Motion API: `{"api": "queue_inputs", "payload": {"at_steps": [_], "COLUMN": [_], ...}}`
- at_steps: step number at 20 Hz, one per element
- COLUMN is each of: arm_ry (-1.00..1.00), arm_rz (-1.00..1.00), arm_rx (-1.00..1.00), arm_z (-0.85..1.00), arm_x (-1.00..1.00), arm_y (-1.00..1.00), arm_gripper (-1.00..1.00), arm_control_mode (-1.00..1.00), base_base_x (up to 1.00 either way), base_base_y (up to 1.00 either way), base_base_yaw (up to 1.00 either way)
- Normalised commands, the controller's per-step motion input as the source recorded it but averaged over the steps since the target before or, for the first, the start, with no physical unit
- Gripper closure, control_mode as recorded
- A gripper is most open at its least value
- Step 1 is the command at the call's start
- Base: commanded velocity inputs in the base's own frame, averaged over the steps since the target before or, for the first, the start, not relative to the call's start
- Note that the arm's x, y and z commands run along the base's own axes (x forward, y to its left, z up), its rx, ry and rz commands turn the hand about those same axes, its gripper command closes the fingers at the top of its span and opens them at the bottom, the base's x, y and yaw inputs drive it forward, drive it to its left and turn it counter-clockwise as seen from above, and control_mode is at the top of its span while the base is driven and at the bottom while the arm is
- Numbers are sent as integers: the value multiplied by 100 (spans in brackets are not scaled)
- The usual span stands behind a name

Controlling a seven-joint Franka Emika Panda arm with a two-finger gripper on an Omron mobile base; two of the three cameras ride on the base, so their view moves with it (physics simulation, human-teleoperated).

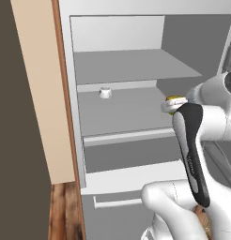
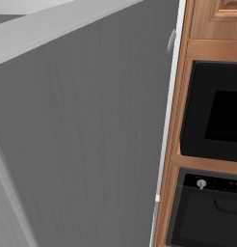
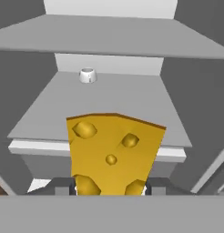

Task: Pick the cheese from the fridge and the cheese grater from the cabinet and place them next to the salad bowl.

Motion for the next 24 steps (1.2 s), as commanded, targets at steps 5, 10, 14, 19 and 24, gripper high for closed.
{"api": "queue_inputs", "payload": {"at_steps": [5,10,14,19,24], "arm_ry": [-5,-9,-3,0,0], "arm_rz": [0,0,0,0,0], "arm_rx": [0,0,-8,-1,0], "arm_z": [74,28,0,0,0], "arm_x": [-100,-66,4,0,0], "arm_y": [3,19,44,4,0], "arm_gripper": [100,100,100,100,100], "arm_control_mode": [-100,-100,-100,-100,-100], "base_base_x": [0,0,0,0,0], "base_base_y": [0,0,0,0,0], "base_base_yaw": [0,0,0,0,0]}}
